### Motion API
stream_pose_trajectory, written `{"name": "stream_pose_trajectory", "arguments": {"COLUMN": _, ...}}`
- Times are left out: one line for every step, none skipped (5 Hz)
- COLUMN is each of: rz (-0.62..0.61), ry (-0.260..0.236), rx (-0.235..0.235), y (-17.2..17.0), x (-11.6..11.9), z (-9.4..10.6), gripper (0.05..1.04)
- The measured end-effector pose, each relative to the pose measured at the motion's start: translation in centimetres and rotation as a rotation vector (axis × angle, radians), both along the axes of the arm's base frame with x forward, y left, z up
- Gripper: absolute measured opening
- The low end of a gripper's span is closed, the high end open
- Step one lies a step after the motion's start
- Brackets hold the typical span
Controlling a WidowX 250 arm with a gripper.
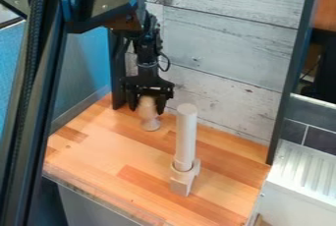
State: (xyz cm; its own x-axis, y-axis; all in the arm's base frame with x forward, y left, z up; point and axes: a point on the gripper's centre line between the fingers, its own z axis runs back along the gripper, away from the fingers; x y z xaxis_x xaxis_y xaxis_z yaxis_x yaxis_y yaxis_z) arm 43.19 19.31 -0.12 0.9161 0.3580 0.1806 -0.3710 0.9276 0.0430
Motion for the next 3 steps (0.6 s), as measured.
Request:
{"name": "stream_pose_trajectory", "arguments": {"rz": 0.002, "ry": -0.025, "rx": -0.001, "y": -0.2, "x": -0.3, "z": -0.5, "gripper": 0.974}}
{"name": "stream_pose_trajectory", "arguments": {"rz": -0.02, "ry": -0.038, "rx": -0.024, "y": -1.1, "x": -1.0, "z": 0.0, "gripper": 0.996}}
{"name": "stream_pose_trajectory", "arguments": {"rz": -0.046, "ry": -0.112, "rx": -0.04, "y": -1.8, "x": -1.0, "z": 4.0, "gripper": 0.998}}
